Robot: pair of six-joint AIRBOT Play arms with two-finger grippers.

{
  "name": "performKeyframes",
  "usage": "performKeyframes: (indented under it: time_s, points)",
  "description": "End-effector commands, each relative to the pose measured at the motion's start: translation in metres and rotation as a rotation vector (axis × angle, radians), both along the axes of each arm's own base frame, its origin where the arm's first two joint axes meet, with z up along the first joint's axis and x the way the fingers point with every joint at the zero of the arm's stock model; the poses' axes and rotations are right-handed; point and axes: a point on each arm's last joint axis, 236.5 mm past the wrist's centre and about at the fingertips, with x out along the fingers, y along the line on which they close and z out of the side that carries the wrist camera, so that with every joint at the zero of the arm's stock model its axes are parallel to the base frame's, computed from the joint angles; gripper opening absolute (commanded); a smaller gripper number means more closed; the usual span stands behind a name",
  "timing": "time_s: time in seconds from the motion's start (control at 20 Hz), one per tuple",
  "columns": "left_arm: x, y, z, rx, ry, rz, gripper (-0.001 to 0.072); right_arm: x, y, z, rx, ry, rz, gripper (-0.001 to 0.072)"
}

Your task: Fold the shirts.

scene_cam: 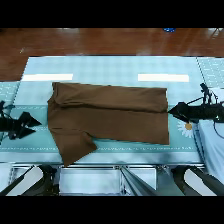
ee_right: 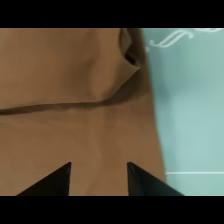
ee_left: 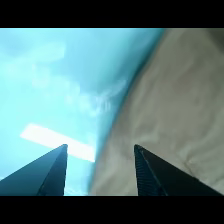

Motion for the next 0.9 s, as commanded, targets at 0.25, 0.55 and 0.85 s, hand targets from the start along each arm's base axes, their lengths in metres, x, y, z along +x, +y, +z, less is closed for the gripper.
performKeyframes:
  time_s: [0.25, 0.55, 0.85]
  points:
    - [-0.033, -0.054, -0.039, -0.122, 0.052, -0.002, 0.0508, -0.009, 0.017, 0.007, 0.056, -0.072, -0.021, 0.0410]
    - [-0.024, -0.092, -0.045, -0.137, 0.015, -0.084, 0.0504, -0.005, -0.001, 0.004, -0.002, -0.081, -0.043, 0.0410]
    - [-0.013, -0.099, -0.027, -0.160, -0.029, -0.162, 0.0019, -0.094, -0.046, -0.040, -0.058, 0.273, -0.110, 0.0410]
